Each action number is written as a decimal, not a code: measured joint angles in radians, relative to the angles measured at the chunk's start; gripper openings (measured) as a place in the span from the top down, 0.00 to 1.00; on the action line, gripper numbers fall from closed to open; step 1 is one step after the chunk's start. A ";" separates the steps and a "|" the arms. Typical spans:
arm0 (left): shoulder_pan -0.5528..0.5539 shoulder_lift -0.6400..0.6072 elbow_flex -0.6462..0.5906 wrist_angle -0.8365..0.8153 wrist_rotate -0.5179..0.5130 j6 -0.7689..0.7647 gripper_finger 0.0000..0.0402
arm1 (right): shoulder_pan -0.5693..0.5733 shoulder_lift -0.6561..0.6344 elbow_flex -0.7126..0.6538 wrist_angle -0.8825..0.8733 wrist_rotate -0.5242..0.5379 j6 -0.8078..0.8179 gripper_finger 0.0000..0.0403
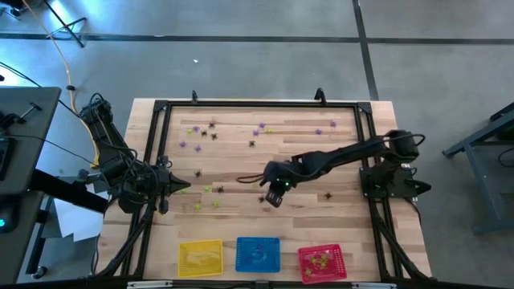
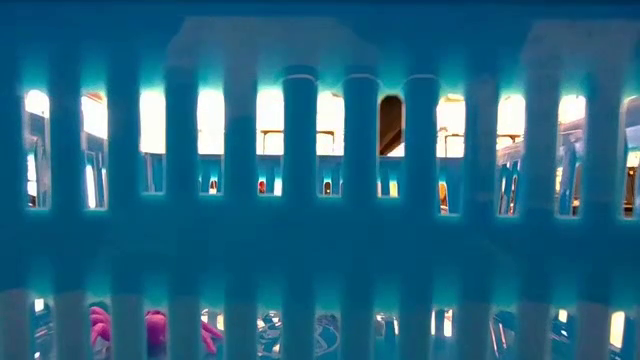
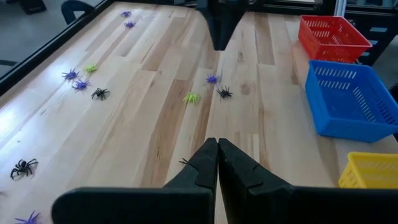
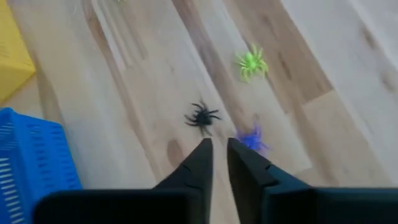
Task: Sort Halloween decoration
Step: Put the violet spider toy into the blue bin
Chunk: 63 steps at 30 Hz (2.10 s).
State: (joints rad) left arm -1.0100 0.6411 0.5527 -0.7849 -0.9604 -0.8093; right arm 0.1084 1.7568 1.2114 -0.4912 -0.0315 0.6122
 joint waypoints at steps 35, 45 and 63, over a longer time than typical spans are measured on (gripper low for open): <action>0.000 0.000 0.000 -0.012 0.015 0.001 1.00 | -0.027 0.245 0.007 -0.046 0.046 -0.045 0.92; 0.000 0.000 0.000 -0.011 0.036 -0.001 1.00 | -0.037 0.243 0.013 -0.066 0.031 0.009 1.00; 0.000 0.000 0.000 -0.010 0.053 -0.009 1.00 | -0.034 0.253 0.284 -0.364 0.055 -0.071 1.00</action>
State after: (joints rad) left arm -1.0101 0.6413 0.5529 -0.7952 -0.9070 -0.8188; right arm 0.0745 2.0100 1.4958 -0.8552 0.0238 0.5415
